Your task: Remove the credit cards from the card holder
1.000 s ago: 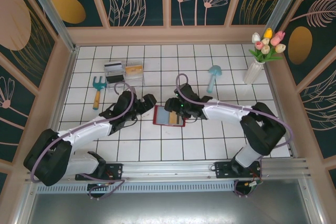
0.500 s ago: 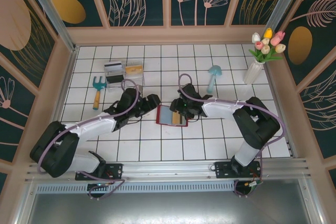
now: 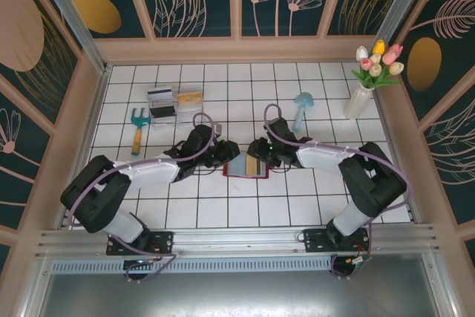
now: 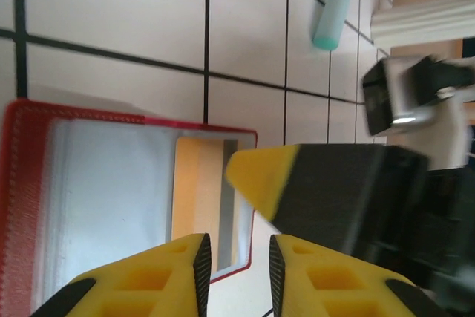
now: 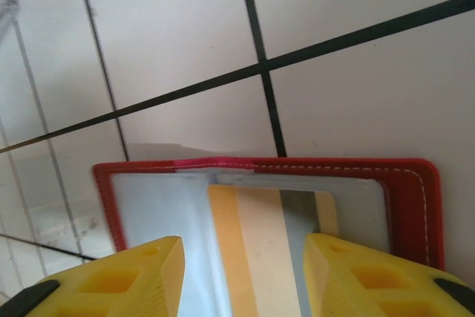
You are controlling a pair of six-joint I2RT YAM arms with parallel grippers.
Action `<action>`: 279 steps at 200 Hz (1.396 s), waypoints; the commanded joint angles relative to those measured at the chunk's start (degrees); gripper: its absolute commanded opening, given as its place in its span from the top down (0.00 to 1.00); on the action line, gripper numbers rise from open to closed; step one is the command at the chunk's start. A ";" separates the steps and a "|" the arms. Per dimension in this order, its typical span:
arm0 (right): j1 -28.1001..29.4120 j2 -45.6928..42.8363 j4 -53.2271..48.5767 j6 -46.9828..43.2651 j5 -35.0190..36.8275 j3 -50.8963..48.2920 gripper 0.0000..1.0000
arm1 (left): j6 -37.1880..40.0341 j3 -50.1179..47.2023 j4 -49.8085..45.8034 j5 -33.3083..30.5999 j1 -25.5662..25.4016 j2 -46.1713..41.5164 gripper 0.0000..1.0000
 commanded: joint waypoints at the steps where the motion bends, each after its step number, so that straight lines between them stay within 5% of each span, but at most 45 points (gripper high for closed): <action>1: -0.45 -3.13 -1.43 -0.14 -0.71 -1.79 0.56 | -1.22 1.41 2.86 2.30 -0.82 2.80 0.73; 70: -2.25 -0.28 -5.35 0.02 -0.61 -3.02 0.63 | -1.64 5.81 1.97 2.35 -2.53 9.33 0.89; 122: -2.97 0.90 -4.82 -0.30 -1.75 -3.32 0.66 | -2.08 7.81 1.86 4.15 -3.14 14.45 0.92; 230: -4.78 1.91 -3.71 -0.23 -2.77 -5.39 0.66 | -0.60 9.54 -2.46 4.84 -3.17 19.27 0.87; 279: -5.05 2.16 -3.31 -0.61 -3.13 -5.65 0.66 | 0.93 10.75 -6.65 3.33 -3.17 20.29 0.77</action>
